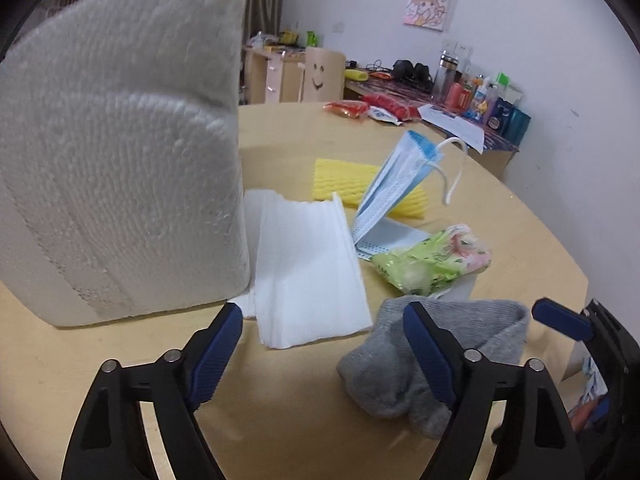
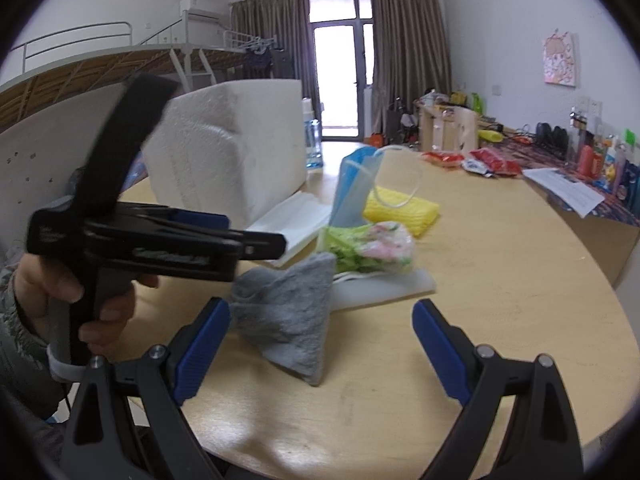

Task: Organize soft objects
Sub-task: 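Close the left gripper on the white tissue while the right gripper grasps the grey sock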

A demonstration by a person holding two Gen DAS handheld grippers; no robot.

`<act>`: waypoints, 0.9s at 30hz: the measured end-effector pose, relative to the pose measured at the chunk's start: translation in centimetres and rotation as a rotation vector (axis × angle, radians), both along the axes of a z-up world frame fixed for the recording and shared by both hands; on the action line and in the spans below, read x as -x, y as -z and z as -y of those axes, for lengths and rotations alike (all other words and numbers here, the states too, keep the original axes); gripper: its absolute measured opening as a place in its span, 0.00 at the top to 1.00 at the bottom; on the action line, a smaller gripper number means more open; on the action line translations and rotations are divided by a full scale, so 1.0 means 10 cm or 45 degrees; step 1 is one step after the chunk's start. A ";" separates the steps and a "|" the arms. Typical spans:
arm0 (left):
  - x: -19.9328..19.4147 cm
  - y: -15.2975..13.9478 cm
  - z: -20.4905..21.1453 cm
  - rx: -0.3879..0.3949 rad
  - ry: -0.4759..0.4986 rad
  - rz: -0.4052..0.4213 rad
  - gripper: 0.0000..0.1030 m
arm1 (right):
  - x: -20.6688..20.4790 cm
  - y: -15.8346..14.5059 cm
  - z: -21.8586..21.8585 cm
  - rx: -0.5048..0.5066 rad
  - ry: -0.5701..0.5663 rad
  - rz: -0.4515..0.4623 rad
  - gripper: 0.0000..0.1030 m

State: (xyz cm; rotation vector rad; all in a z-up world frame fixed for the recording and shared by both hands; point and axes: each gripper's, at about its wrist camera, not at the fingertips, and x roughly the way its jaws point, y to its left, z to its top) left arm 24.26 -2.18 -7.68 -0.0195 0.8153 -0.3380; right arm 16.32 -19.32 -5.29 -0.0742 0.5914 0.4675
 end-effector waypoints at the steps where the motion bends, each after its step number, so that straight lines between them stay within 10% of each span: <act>1: -0.02 0.02 -0.01 0.007 -0.003 -0.010 0.20 | 0.00 0.01 -0.01 -0.003 -0.010 -0.004 0.08; 18: -0.17 0.11 -0.01 -0.028 -0.034 -0.076 0.50 | 0.02 0.06 -0.28 0.025 -0.130 -0.029 0.08; 27: -0.23 0.11 -0.05 -0.026 -0.056 -0.075 0.69 | 0.02 0.07 -0.31 0.043 -0.122 -0.042 0.34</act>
